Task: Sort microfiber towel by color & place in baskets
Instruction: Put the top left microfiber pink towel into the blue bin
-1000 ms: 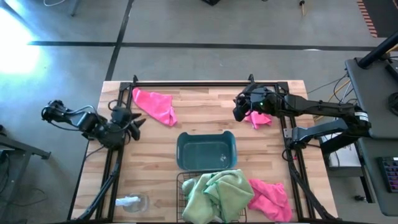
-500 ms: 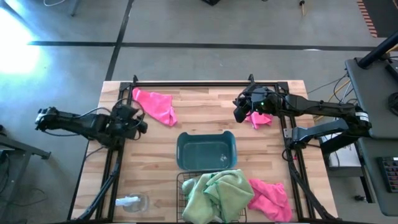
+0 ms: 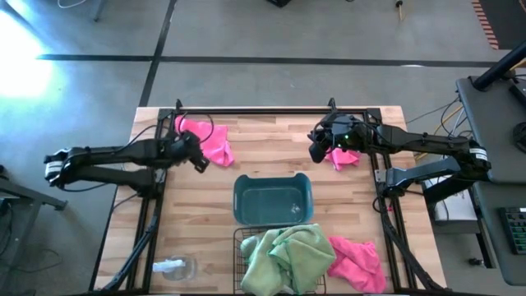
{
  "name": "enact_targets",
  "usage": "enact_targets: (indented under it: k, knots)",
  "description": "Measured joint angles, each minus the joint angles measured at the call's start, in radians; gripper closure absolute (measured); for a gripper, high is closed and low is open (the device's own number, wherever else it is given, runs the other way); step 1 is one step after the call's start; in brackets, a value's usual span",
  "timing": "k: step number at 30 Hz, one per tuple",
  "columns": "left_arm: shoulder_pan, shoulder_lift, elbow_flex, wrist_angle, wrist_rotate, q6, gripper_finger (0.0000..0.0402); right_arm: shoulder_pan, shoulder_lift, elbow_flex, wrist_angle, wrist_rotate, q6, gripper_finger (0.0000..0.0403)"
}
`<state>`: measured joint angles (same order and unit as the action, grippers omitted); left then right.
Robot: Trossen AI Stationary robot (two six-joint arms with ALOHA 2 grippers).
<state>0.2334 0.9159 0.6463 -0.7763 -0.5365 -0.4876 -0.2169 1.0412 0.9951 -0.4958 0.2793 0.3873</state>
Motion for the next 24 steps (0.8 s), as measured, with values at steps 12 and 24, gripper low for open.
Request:
enact_targets:
  k: [12, 24]
  knots:
    - [0.129, 0.183, 0.054, 0.047, 0.113, 0.086, 0.0239, 0.000, 0.000, 0.000, -0.001, -0.029, -0.050, 0.0330]
    - [0.174, 0.451, 0.173, 0.137, 0.237, 0.186, 0.0239, 0.000, 0.000, 0.000, -0.001, -0.055, -0.097, 0.0330]
